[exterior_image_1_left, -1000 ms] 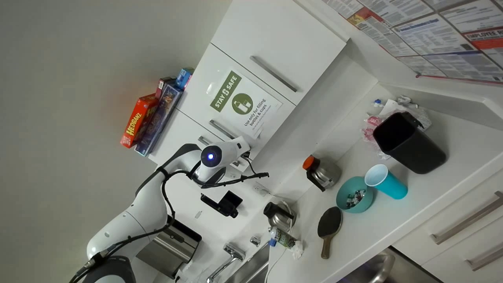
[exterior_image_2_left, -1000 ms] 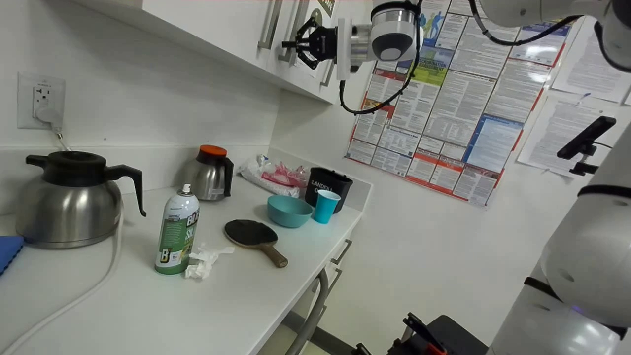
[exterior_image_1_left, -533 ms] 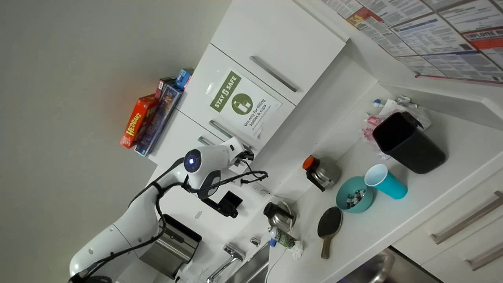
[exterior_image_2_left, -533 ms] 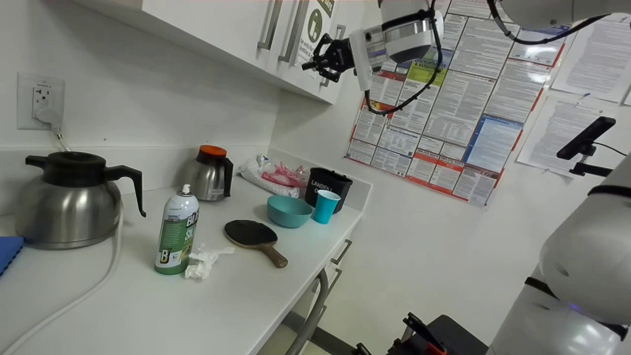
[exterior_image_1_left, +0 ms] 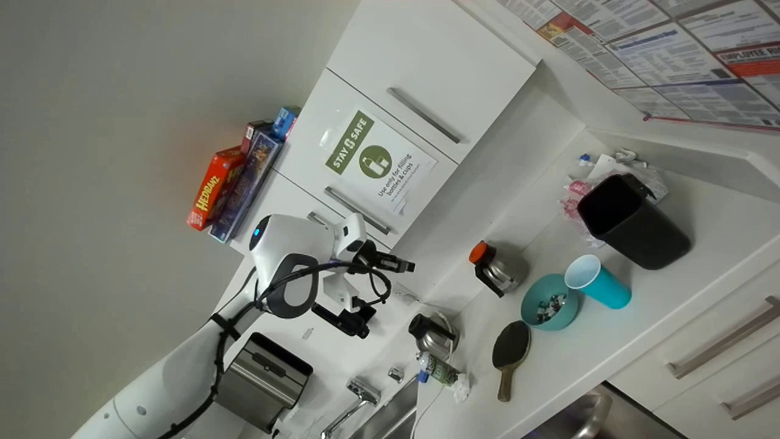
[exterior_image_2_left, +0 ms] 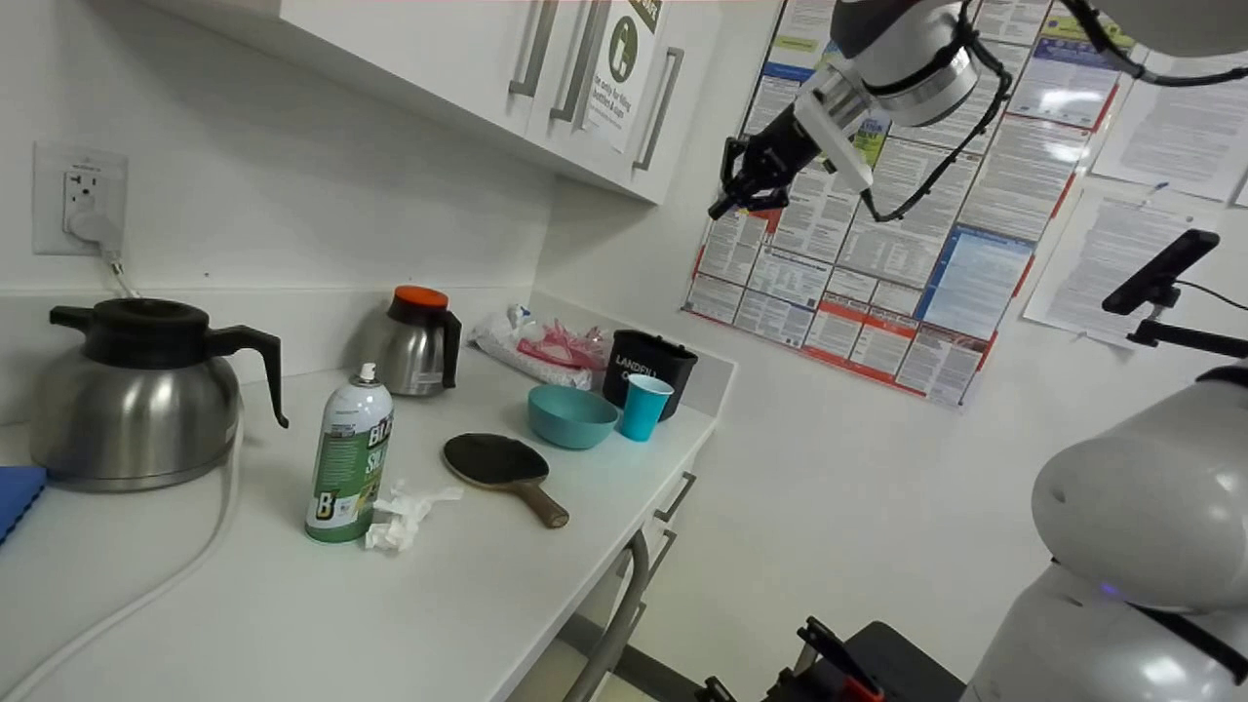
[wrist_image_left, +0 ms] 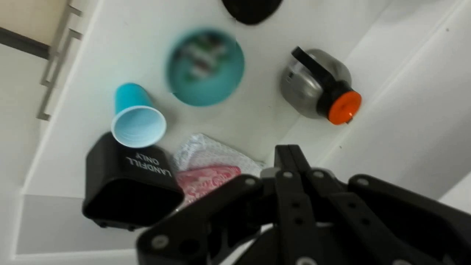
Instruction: Close the right top cabinet door
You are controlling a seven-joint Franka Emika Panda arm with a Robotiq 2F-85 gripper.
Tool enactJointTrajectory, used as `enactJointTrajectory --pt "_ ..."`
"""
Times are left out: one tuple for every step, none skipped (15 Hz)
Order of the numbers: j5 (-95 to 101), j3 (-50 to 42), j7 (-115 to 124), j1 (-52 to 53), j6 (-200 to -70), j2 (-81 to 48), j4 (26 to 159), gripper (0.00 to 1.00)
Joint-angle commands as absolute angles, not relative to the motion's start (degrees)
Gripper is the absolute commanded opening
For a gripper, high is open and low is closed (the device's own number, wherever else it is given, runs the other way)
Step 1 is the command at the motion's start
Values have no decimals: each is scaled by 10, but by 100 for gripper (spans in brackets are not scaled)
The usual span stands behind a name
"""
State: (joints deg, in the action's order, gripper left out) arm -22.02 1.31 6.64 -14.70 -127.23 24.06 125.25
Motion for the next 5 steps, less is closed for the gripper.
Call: enactJointTrajectory --pt "-139 -25 92 -131 -1121 261 1221 0" --pt "-124 -31 87 -130 -1086 262 1212 0" --pt "-110 -35 86 -126 -1058 263 1203 0" --pt "-101 -40 82 -124 -1037 263 1197 0" --pt "-94 -45 79 -121 -1019 263 1192 0"
